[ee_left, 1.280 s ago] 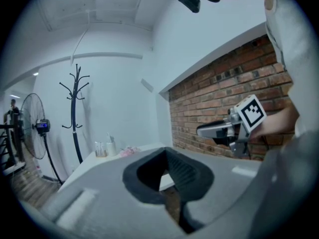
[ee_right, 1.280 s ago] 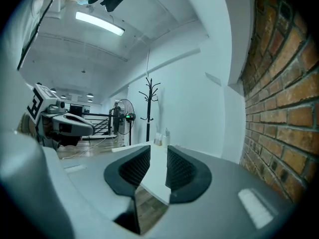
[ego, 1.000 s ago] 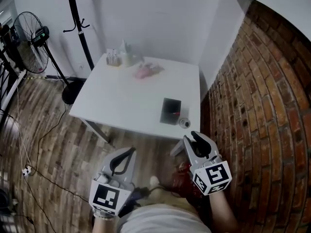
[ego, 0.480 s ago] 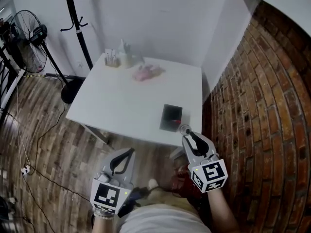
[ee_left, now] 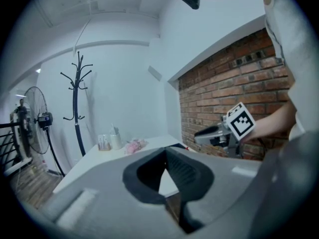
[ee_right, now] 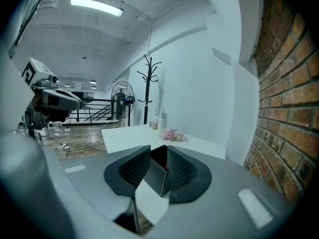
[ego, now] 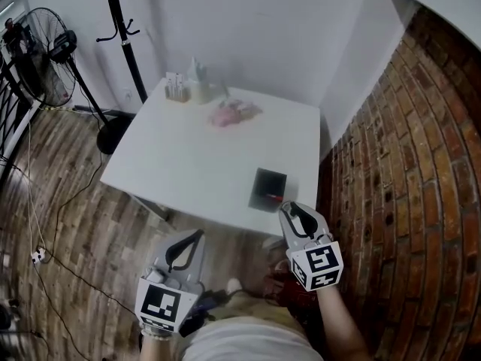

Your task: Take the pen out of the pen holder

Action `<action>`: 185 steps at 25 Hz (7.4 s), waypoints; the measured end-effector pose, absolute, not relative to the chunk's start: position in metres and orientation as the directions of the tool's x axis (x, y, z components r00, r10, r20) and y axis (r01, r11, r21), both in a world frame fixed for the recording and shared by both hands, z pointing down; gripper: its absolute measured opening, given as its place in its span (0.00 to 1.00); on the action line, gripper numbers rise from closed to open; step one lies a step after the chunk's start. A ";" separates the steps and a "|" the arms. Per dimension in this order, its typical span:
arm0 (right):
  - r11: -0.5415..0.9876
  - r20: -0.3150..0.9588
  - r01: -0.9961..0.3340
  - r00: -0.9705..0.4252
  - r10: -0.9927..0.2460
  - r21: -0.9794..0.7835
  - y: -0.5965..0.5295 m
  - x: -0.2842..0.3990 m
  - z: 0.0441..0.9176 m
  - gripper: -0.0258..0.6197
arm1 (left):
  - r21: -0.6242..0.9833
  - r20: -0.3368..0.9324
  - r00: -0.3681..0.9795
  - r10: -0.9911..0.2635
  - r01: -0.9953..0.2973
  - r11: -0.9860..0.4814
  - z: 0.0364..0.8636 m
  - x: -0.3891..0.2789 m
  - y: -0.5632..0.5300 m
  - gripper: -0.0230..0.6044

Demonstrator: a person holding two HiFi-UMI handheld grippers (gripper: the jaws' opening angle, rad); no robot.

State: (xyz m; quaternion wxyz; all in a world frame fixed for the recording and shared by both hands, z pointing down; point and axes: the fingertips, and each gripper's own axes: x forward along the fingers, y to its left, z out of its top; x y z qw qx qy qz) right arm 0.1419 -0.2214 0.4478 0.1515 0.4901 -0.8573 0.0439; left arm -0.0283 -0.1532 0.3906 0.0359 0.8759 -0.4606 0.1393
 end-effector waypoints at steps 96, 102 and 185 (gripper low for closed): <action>0.608 0.102 -0.782 -0.600 -0.794 0.138 -0.256 0.049 0.342 0.09 | -0.085 0.227 0.436 -0.871 -0.882 -0.464 0.350 -0.114 -0.174 0.03; 0.663 0.091 -0.738 -0.657 -0.749 0.130 -0.251 0.010 0.338 0.09 | -0.096 0.221 0.377 -0.899 -0.909 -0.405 0.347 -0.146 -0.168 0.03; 0.789 0.127 -0.602 -0.779 -0.614 0.124 -0.209 -0.079 0.353 0.09 | -0.085 0.230 0.308 -0.923 -0.939 -0.334 0.362 -0.205 -0.150 0.03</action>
